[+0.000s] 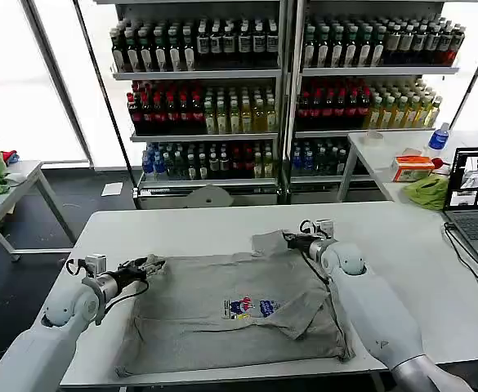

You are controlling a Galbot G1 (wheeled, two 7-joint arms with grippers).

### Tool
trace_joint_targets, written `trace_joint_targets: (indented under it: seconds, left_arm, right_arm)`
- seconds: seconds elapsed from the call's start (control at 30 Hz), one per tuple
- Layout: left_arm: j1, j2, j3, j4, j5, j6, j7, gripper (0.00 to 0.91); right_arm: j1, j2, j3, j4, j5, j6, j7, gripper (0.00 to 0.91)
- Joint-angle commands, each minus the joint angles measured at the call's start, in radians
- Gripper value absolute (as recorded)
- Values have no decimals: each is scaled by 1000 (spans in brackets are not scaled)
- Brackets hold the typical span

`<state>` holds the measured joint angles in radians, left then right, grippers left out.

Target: Fold and organize the clothes.

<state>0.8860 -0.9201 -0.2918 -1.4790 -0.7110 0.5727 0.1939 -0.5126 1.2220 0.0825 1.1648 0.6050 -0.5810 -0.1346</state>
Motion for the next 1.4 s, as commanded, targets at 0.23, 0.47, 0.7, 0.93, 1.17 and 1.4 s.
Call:
trace_joint_targets:
  seconds: [0.23, 0.47, 0.7, 0.93, 1.17, 1.4]
  left_arm:
    - [-14, -3, 20, 6, 0, -4, 7, 40]
    - [-13, 0, 17, -1, 0, -5, 1, 30]
    - [11, 1, -13, -33, 1, -17, -9, 30]
    - [64, 10, -66, -98, 0, -22, -13, 30]
    - [154, 14, -147, -203, -8, -22, -27, 40]
    - [253, 6, -220, -318, -27, -19, -39, 40]
  right_arm:
    - [-17, -2, 7, 30, 1, 3, 1, 0]
    - [-32, 0, 16, 57, 10, 3, 14, 0]
    - [-58, -13, 21, 119, 34, 3, 30, 0]
    - [-115, -31, 48, 217, 67, 2, 45, 0]
    - [-176, -64, 81, 326, 92, 1, 58, 0]
    - [-253, -105, 137, 461, 124, 1, 68, 0]
